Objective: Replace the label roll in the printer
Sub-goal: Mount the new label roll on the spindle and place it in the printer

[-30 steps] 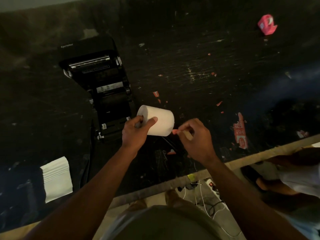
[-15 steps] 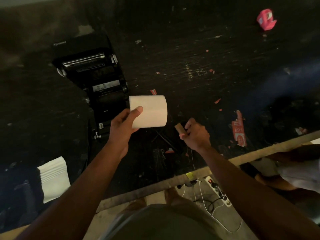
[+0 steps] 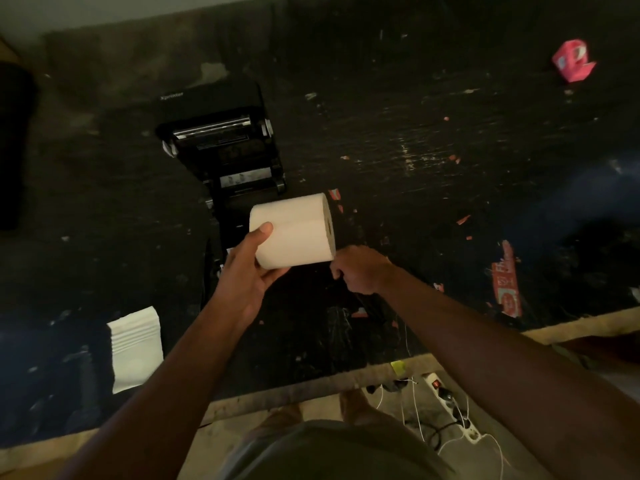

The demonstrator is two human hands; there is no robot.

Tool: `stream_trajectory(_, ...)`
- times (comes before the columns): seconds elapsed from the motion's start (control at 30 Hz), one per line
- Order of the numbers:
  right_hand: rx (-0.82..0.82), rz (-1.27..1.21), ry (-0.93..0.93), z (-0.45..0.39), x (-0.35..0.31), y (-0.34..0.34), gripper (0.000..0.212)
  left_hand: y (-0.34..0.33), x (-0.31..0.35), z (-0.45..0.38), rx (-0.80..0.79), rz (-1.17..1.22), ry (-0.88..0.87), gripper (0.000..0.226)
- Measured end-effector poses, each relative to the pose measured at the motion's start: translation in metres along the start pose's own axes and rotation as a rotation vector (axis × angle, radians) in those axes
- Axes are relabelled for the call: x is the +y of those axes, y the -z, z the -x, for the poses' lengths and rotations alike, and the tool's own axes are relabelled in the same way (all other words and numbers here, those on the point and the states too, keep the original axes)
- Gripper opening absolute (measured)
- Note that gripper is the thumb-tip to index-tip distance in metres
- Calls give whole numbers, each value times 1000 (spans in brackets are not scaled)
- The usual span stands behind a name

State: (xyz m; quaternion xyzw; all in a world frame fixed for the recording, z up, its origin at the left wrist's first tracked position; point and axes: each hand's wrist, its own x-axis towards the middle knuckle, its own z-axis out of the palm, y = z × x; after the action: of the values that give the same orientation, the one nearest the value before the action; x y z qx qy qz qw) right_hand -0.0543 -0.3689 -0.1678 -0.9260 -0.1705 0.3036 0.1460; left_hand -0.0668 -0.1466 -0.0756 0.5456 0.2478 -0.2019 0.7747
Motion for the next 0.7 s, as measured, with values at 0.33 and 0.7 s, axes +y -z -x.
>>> stream_trajectory(0.33, 864, -905, -344, 120, 29, 27, 27, 24, 2, -6, -106, 132, 78, 60)
stream_trajectory(0.7, 1152, -1077, -371, 150, 2, 31, 22, 6, -15, -4, -173, 53, 98, 66)
